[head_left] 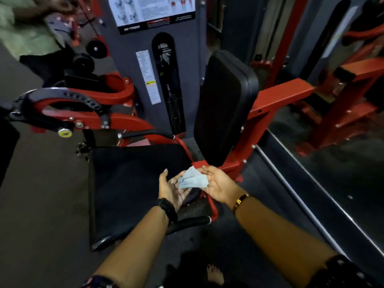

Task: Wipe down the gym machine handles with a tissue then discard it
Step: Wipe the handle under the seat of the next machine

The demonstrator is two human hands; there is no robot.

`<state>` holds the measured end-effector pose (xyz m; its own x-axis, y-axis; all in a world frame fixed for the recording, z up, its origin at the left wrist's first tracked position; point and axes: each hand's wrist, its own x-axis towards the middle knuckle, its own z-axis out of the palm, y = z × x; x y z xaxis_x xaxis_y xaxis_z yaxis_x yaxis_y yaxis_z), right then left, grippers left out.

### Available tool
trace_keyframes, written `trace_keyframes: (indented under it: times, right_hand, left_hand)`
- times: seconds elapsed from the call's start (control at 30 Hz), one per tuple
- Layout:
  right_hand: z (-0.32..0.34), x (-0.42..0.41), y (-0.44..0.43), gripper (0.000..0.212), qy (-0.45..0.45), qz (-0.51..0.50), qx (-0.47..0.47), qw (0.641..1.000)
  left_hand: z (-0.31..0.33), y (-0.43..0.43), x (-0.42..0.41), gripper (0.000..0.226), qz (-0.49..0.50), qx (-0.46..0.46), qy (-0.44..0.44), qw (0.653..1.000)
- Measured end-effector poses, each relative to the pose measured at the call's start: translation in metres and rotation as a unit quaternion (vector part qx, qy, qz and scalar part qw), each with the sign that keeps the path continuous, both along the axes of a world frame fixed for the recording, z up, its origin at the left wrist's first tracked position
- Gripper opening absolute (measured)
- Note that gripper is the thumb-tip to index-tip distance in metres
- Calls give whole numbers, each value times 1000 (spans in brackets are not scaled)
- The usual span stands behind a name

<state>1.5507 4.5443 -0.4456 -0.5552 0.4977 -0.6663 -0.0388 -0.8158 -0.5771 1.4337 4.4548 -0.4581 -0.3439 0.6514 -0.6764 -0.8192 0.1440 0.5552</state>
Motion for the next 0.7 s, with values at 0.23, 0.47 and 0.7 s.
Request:
trace_keyframes:
  times: [0.23, 0.47, 0.7]
  right_hand:
    - [-6, -18, 28, 19, 1, 68, -8, 998]
    - [-33, -42, 28, 38, 26, 141, 2, 990]
    - [-55, -78, -14, 36, -8, 235, 40, 971]
  left_hand:
    - [-7, 13, -9, 63, 55, -2, 2, 999]
    - [-24, 1, -25, 66, 97, -35, 16, 995]
    - [-52, -53, -51, 66, 142, -57, 21, 988]
